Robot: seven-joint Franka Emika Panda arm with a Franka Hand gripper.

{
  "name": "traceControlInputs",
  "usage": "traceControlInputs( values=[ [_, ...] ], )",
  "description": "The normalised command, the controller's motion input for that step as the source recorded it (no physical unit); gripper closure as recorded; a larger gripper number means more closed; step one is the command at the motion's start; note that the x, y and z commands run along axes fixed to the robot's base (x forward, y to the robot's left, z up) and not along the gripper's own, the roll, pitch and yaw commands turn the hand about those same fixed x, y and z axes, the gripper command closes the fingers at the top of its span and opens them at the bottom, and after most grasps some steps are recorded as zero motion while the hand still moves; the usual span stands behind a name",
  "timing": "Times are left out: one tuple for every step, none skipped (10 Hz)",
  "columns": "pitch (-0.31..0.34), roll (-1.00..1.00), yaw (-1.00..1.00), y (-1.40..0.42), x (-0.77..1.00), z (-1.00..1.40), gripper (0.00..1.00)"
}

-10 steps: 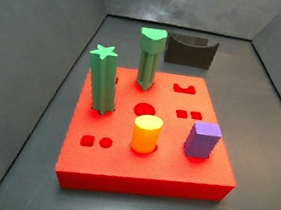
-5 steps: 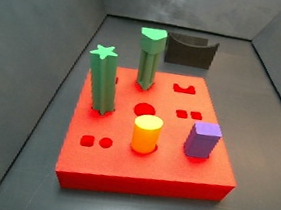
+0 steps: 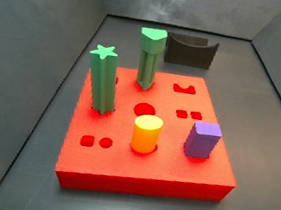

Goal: Pick up the hexagon object. Move up. Move to above the board. Insert the hexagon object.
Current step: Move to above the board.

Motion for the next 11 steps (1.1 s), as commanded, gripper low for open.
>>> traceControlInputs(
  values=[
    [0.011, -0.01, 0.00, -1.00, 0.11, 0.04, 1.00],
    [0.010, -0.02, 0.01, -1.00, 0.11, 0.04, 1.00],
    [0.020, 0.00, 0.00, -1.00, 0.11, 0.04, 1.00],
    [0.026, -0.01, 0.01, -1.00, 0.12, 0.04, 1.00],
    [0.041, -0.01, 0.01, -1.00, 0.13, 0.04, 1.00],
    [0.050, -0.01, 0.01, -1.00, 0.14, 0.04, 1.00],
    [0.056, 0.01, 0.01, -1.00, 0.15, 0.04, 1.00],
    [0.073, -0.01, 0.01, -1.00, 0.17, 0.04, 1.00],
    [0.083, 0.00, 0.00, -1.00, 0.18, 0.04, 1.00],
    [0.094, 0.00, 0.01, -1.00, 0.20, 0.05, 1.00],
    [0.110, 0.00, 0.01, -0.80, 0.19, 0.05, 1.00]
  ],
)
